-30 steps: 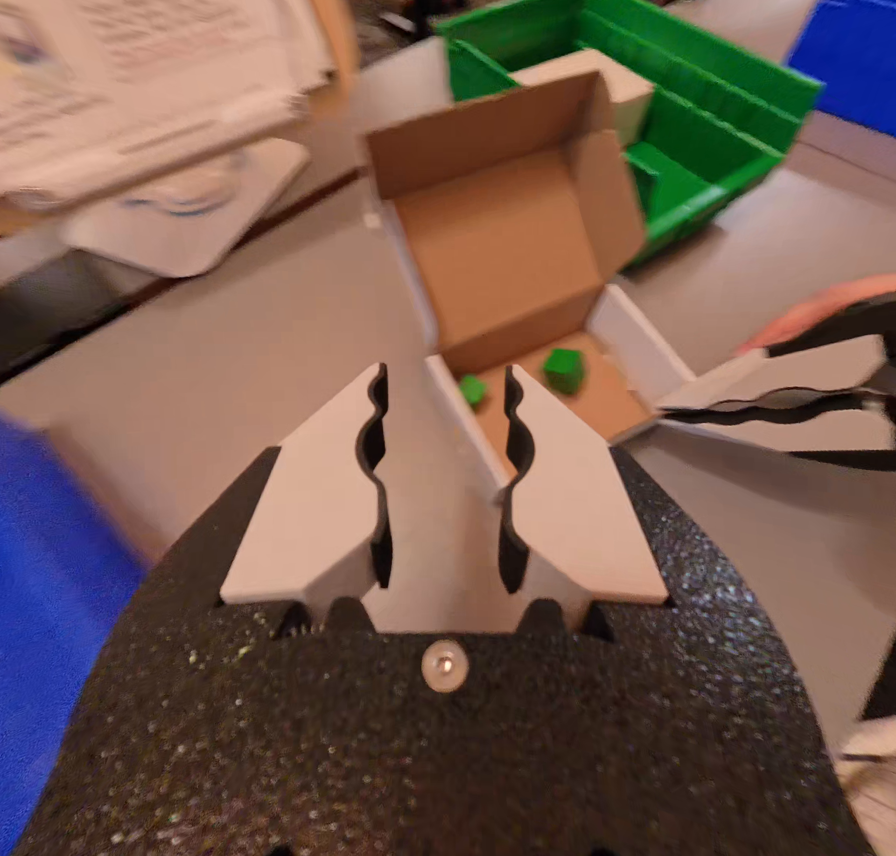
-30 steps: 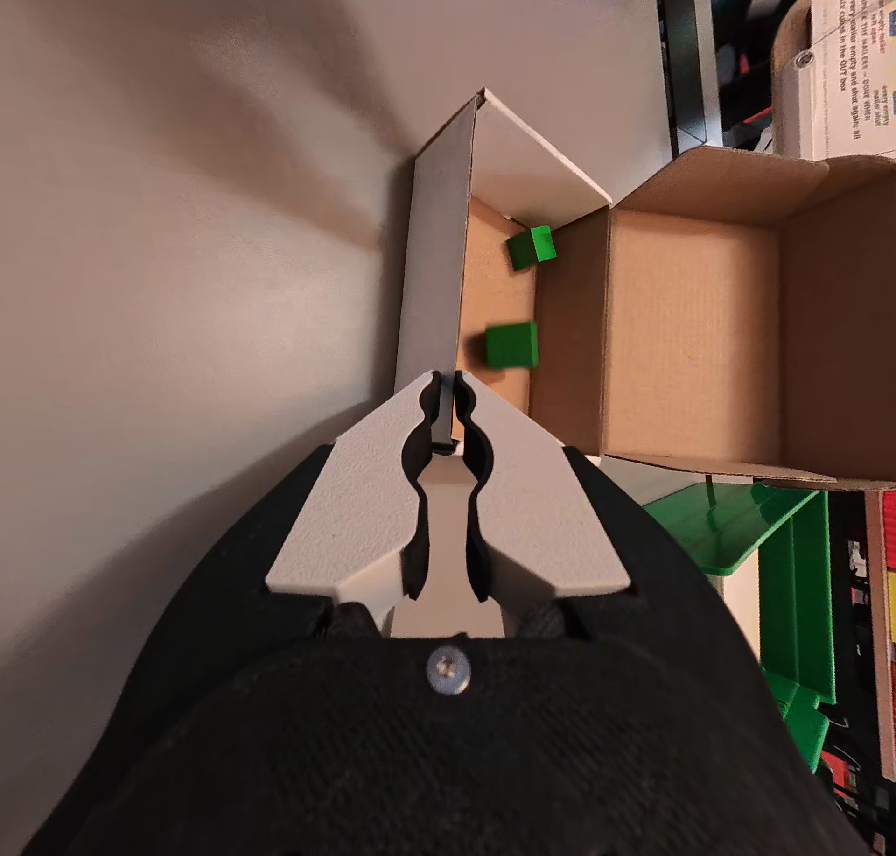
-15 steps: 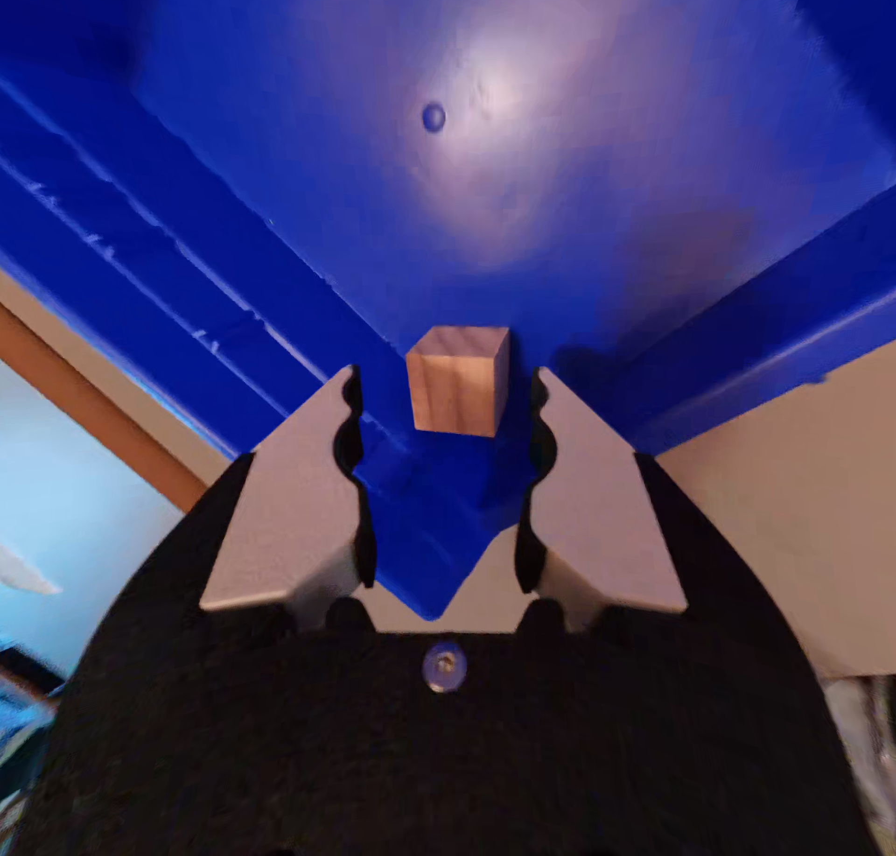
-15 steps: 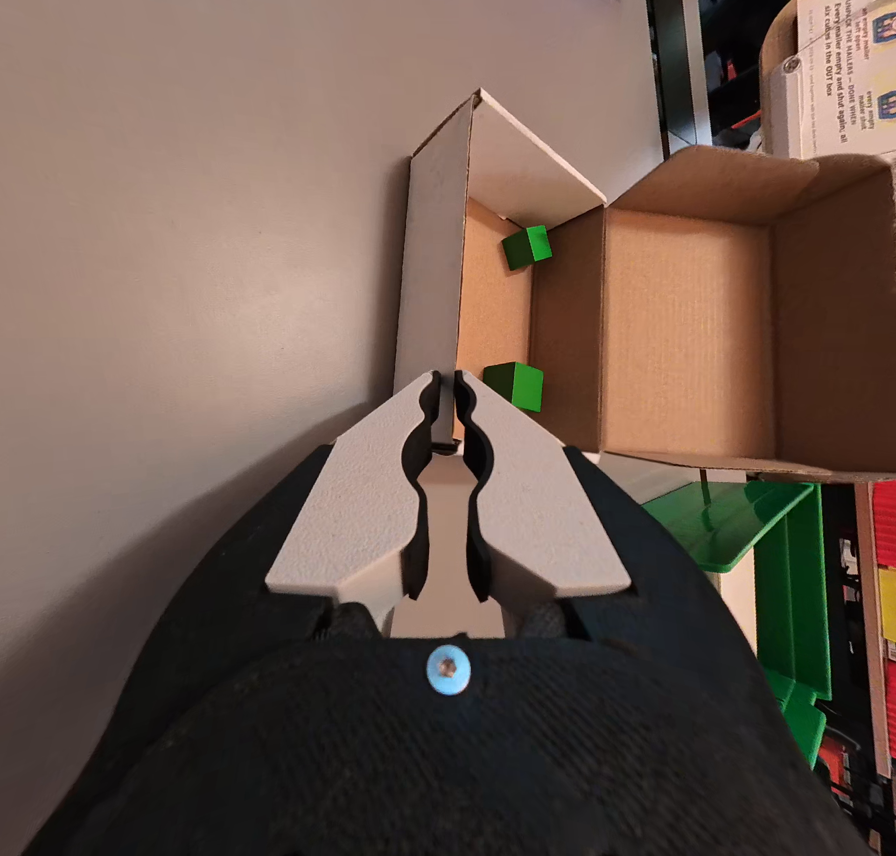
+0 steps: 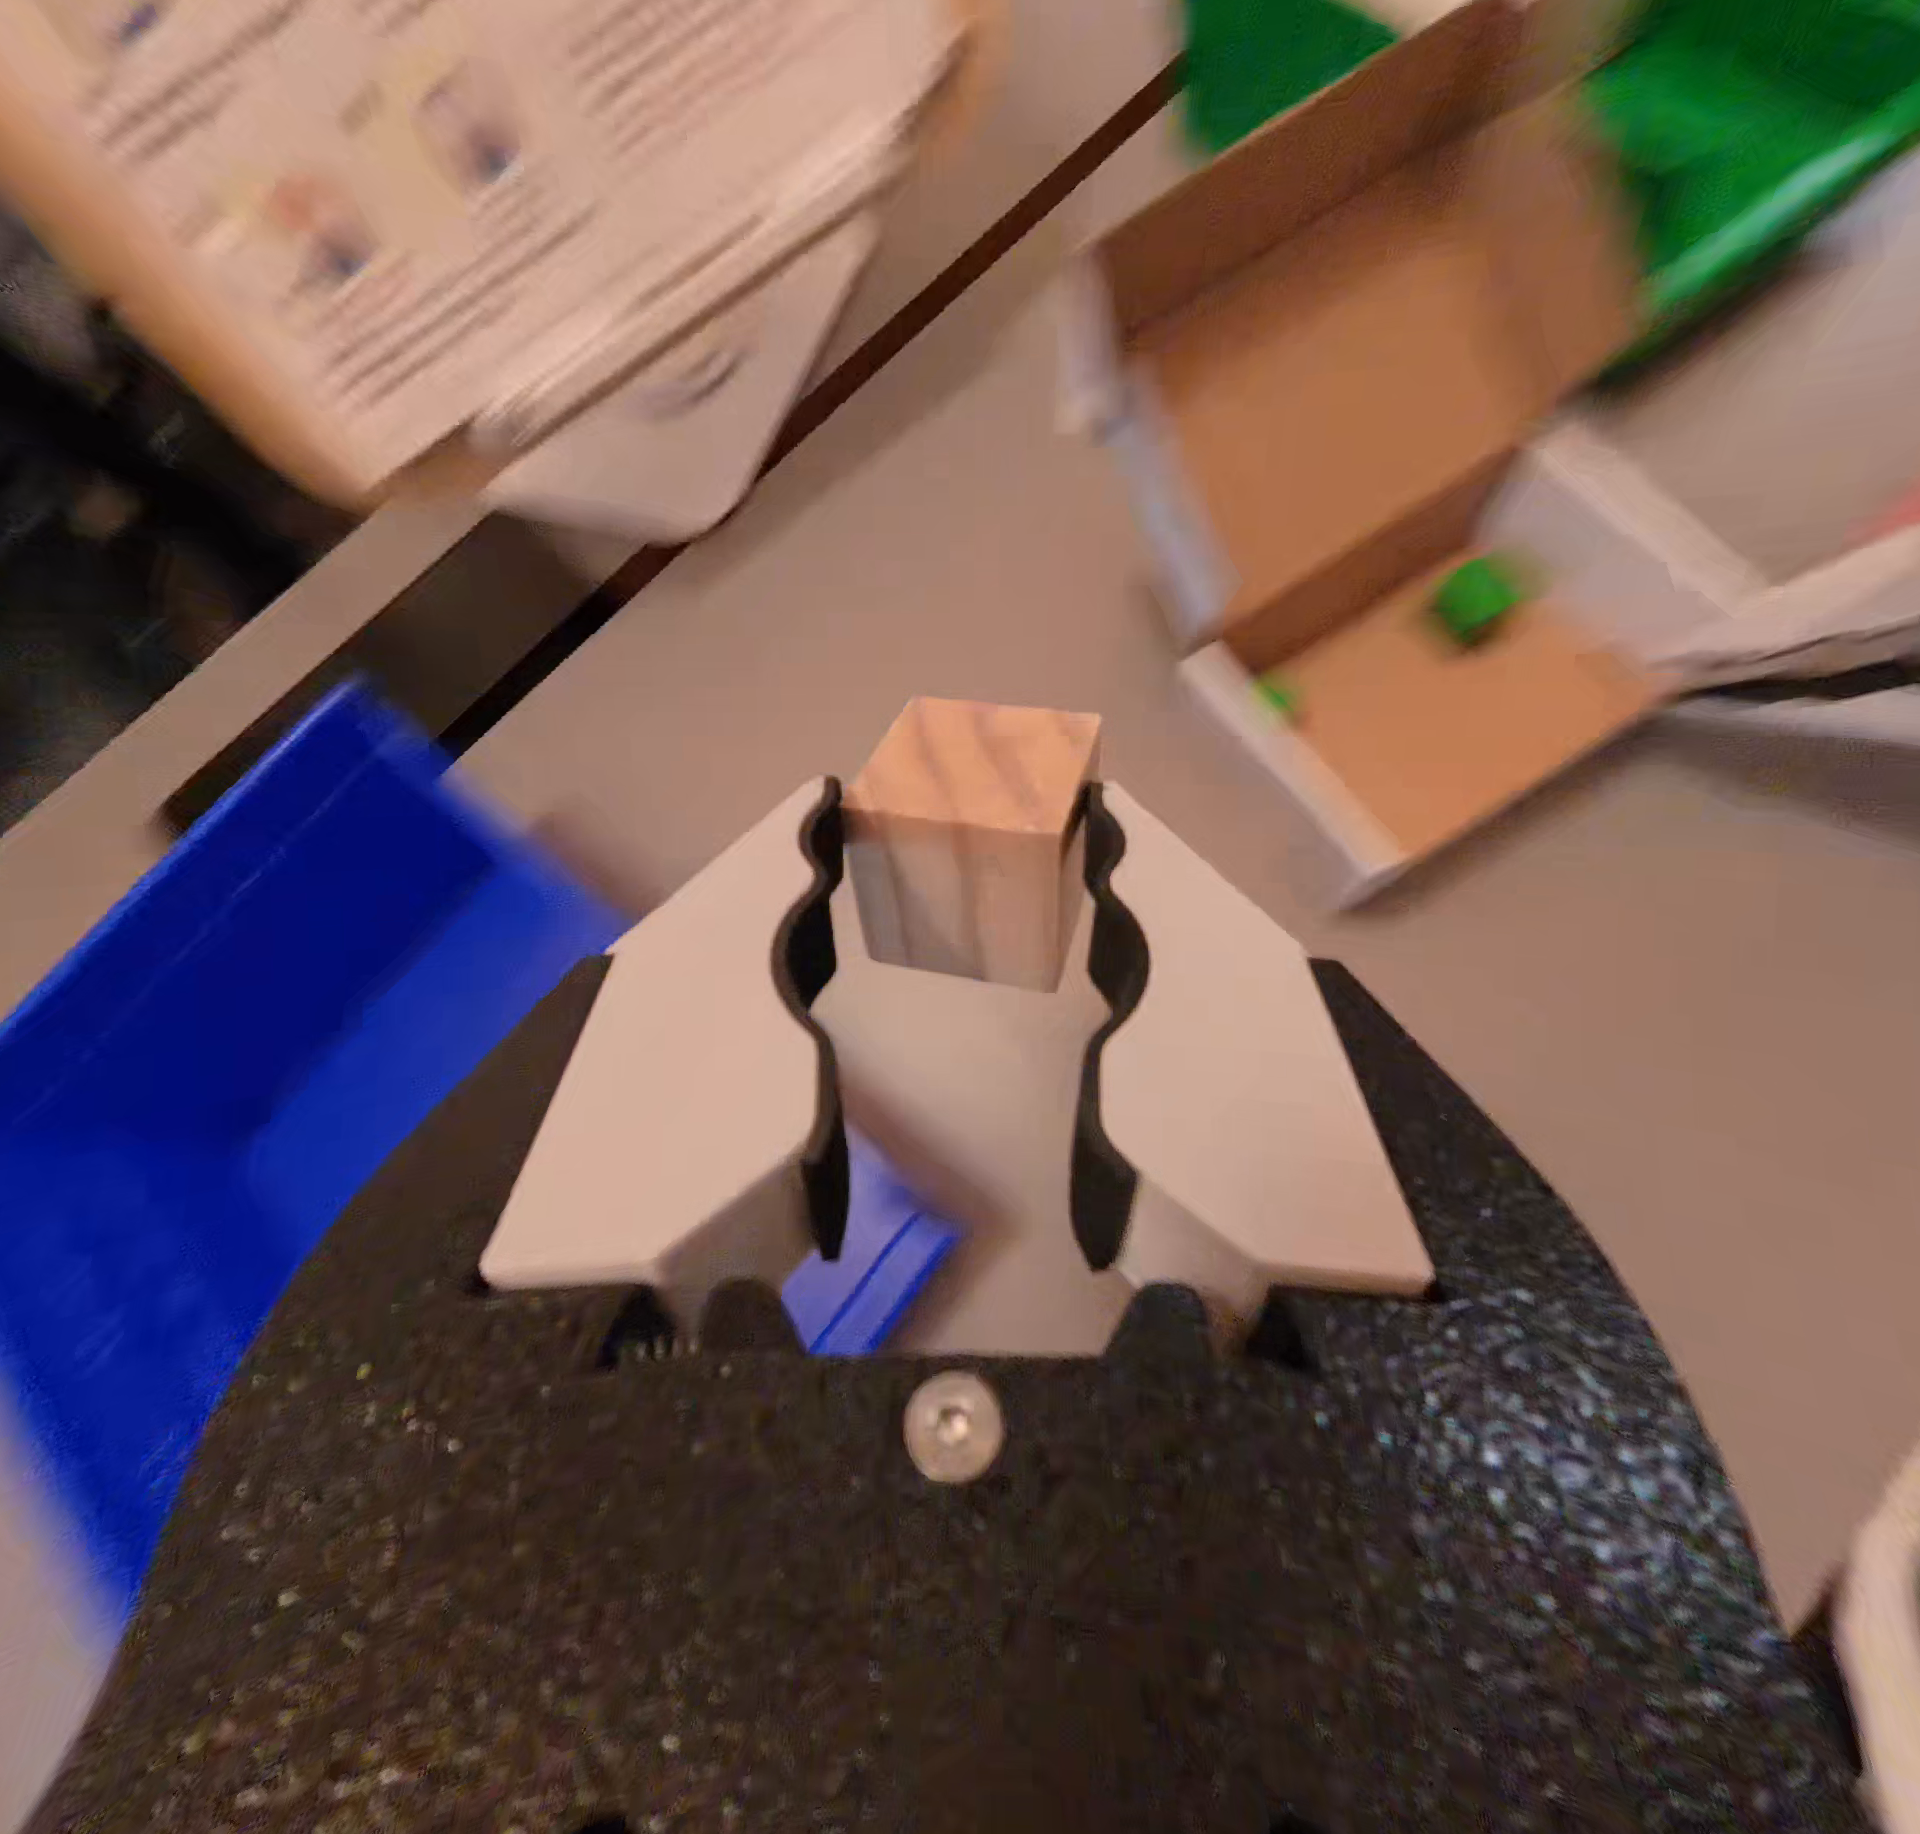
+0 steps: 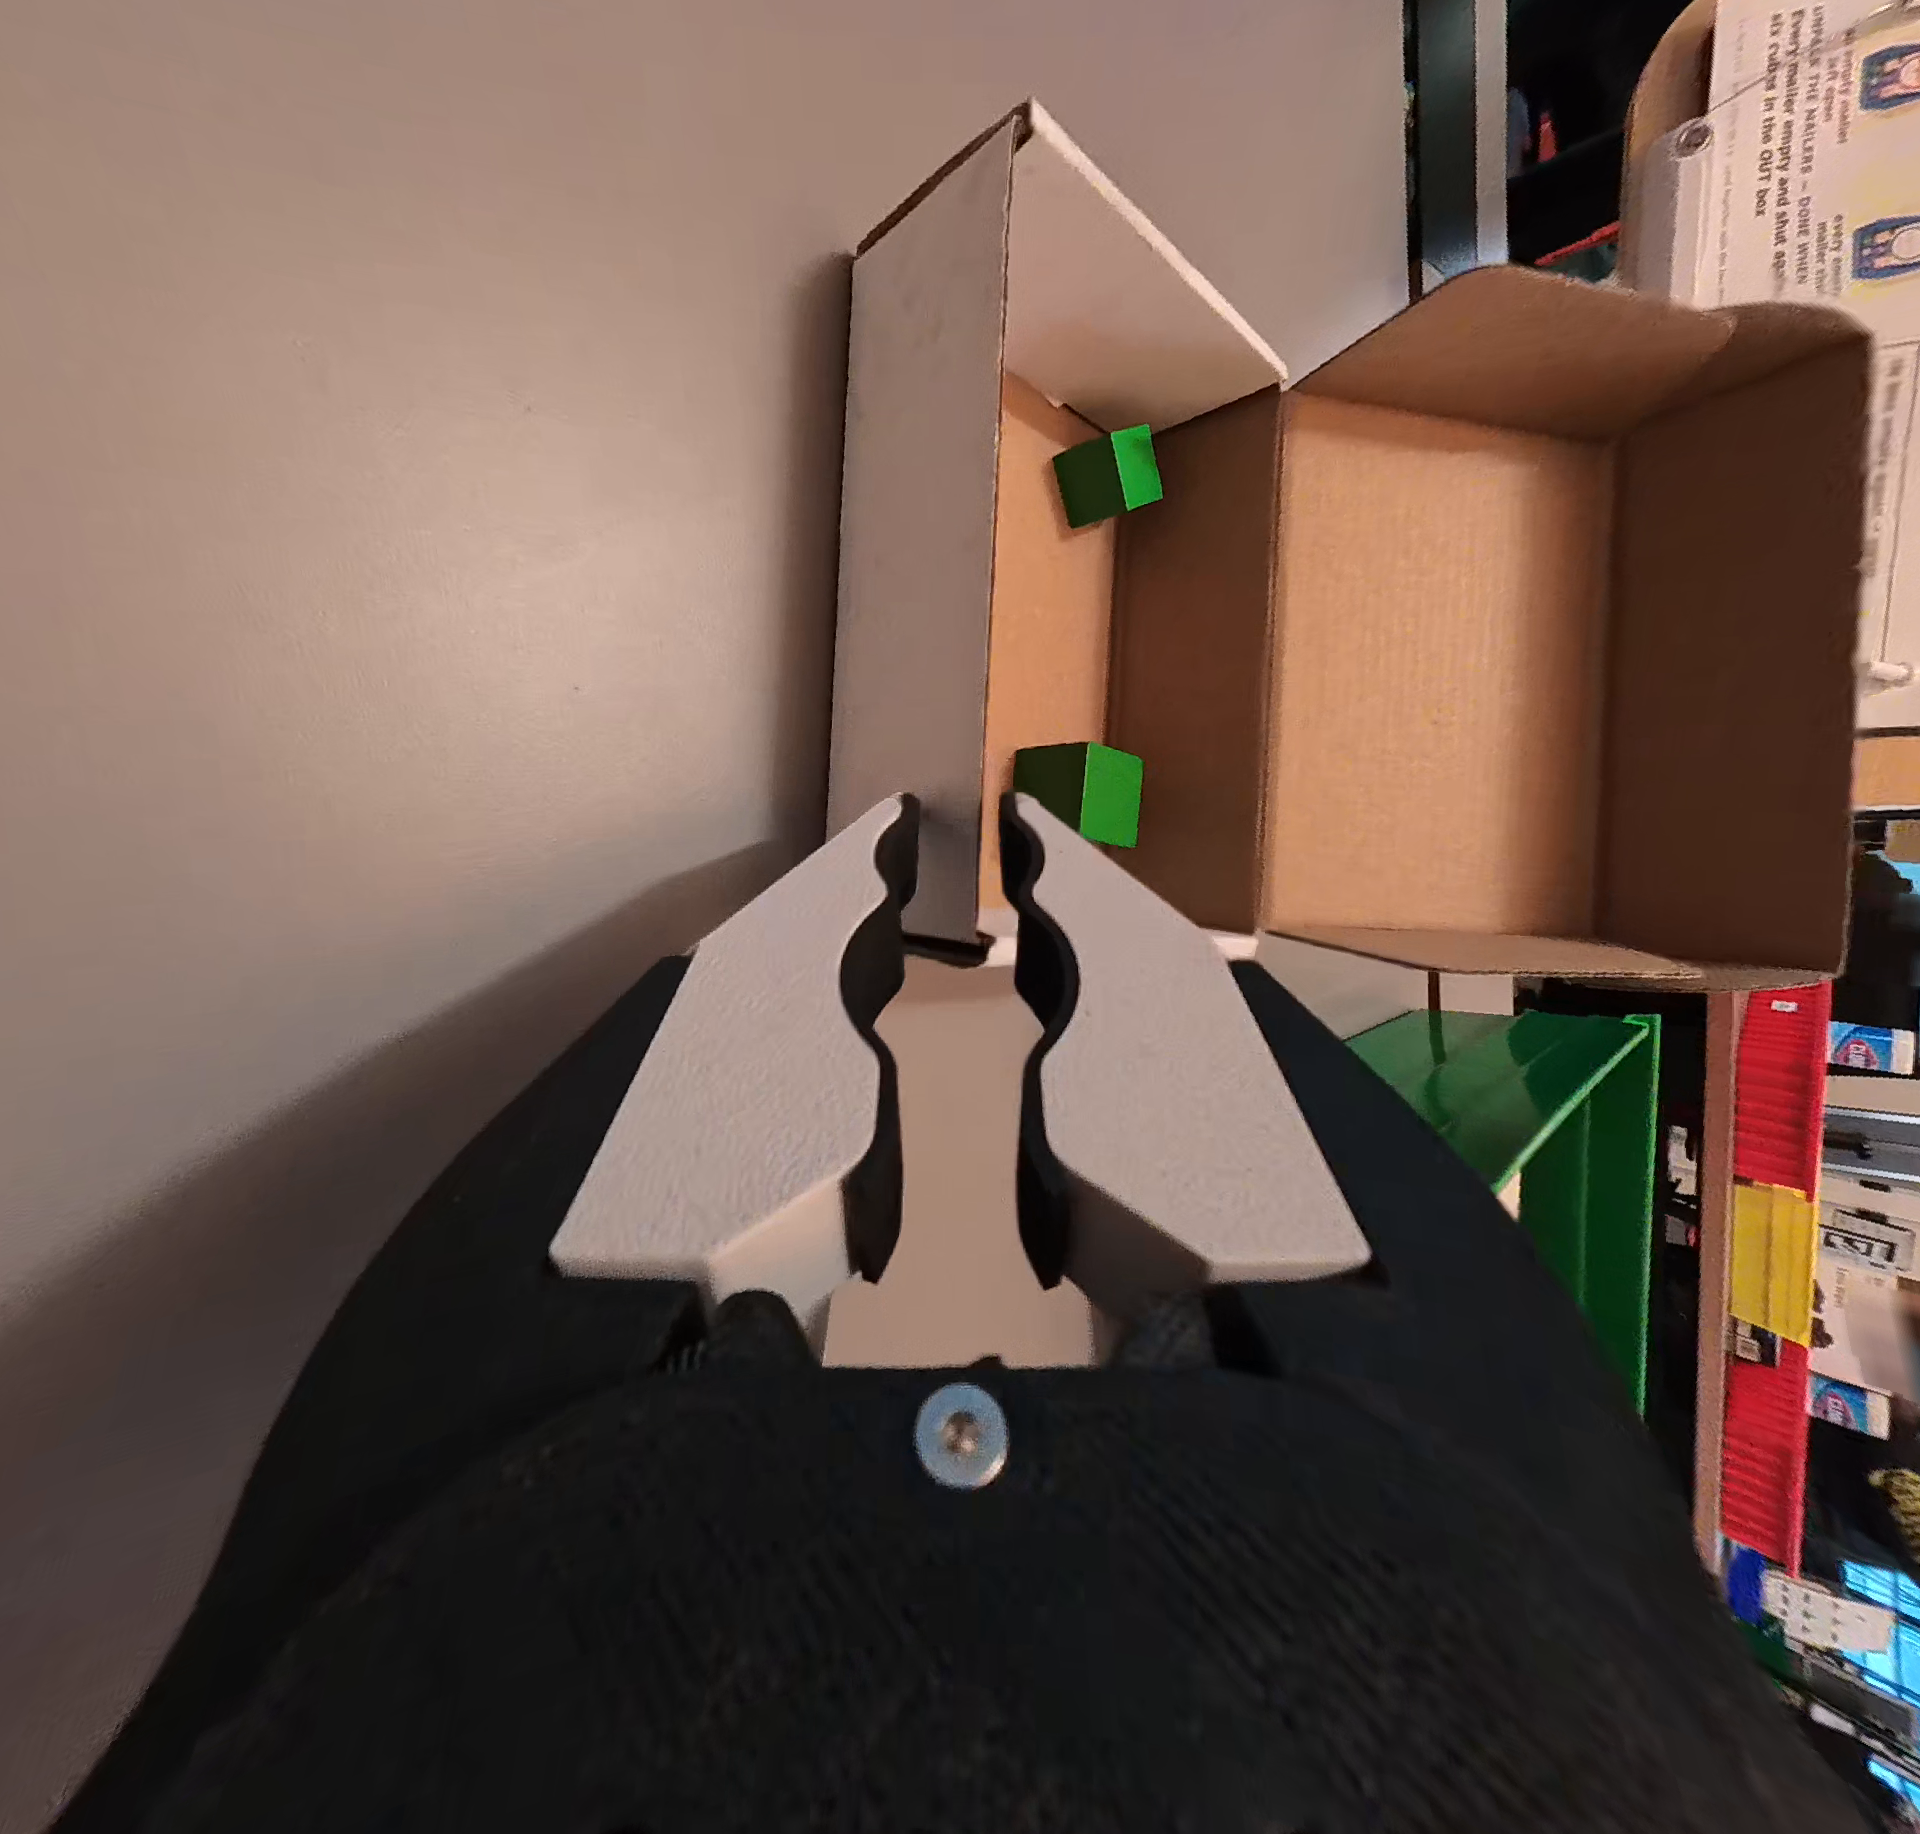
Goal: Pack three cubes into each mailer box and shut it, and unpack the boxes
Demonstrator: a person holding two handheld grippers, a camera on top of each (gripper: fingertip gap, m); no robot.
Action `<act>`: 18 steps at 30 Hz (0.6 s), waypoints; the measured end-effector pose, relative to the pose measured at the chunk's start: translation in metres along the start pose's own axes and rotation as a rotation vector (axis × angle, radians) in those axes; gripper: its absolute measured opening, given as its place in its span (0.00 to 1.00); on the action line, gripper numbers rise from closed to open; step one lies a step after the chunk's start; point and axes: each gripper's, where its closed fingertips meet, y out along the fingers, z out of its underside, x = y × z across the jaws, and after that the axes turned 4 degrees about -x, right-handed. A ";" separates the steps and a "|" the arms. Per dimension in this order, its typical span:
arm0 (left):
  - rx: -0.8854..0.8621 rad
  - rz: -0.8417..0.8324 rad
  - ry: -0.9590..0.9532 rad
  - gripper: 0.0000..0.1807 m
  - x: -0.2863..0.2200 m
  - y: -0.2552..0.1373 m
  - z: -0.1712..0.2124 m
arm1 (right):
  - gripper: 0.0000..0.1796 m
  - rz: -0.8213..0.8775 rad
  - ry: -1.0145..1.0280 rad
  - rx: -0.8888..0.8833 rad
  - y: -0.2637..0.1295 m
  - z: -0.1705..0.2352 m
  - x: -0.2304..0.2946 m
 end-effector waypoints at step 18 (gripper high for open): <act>-0.174 0.199 -0.054 0.26 -0.116 0.091 -0.037 | 0.10 0.017 0.029 0.023 -0.006 0.007 -0.003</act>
